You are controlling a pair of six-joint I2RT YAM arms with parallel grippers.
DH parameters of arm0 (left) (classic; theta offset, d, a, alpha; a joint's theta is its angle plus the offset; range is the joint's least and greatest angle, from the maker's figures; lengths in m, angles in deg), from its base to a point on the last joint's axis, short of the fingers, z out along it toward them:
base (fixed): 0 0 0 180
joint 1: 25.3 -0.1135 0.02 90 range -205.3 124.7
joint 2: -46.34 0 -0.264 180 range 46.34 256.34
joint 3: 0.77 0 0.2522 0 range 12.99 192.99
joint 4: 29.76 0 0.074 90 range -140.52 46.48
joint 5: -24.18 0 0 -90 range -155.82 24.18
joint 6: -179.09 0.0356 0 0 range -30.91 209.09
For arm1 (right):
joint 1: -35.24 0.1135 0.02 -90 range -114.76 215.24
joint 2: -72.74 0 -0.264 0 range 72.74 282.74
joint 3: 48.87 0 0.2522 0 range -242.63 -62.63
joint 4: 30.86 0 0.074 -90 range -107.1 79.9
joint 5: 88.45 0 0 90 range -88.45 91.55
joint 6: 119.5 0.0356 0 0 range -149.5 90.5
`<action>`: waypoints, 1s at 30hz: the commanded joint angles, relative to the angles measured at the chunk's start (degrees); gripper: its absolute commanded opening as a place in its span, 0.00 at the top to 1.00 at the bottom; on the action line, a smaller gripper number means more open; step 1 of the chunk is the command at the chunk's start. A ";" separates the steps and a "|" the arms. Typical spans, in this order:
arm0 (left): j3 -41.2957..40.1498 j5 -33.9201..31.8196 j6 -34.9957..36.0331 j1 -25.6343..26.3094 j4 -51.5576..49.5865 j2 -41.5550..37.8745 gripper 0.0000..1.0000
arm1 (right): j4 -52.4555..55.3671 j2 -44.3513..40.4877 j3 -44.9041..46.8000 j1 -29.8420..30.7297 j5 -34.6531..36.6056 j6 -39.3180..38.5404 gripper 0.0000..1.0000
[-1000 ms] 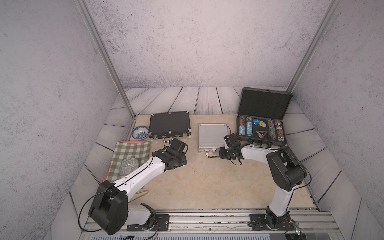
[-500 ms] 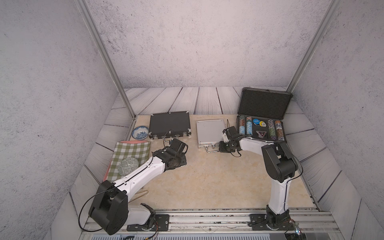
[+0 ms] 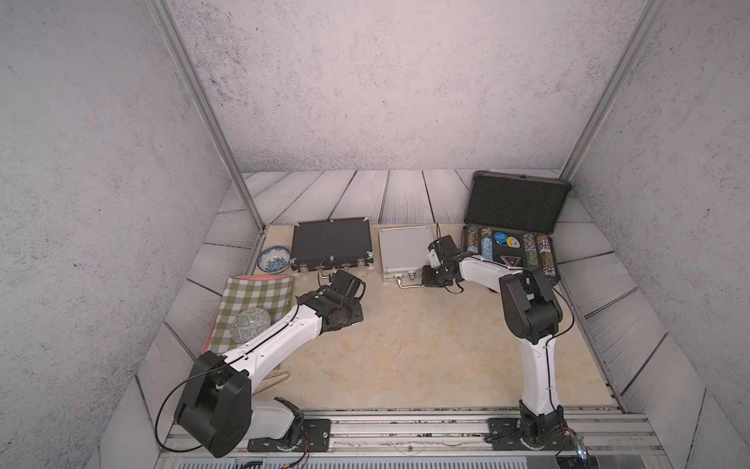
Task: Close the poker set cases
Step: Move the poker set case to the center of the board.
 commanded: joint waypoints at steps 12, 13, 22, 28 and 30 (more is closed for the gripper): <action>-1.21 0.37 1.23 -1.82 0.35 0.68 0.61 | 3.14 10.95 -12.64 -0.85 -2.82 2.31 0.76; -1.31 0.41 1.28 -1.91 0.34 0.68 0.61 | 2.83 11.41 -13.15 -0.81 -3.29 3.03 0.75; -1.67 0.50 1.49 -2.68 0.05 -0.20 0.61 | 2.96 14.53 -17.63 -0.84 -5.76 6.19 0.67; -2.01 0.65 1.41 -2.79 0.02 -0.53 0.61 | 2.19 14.48 -18.22 -0.86 -9.73 7.06 0.62; -2.02 0.67 1.41 -2.79 -0.01 -0.64 0.61 | 2.48 14.14 -18.58 -0.85 -11.09 7.22 0.60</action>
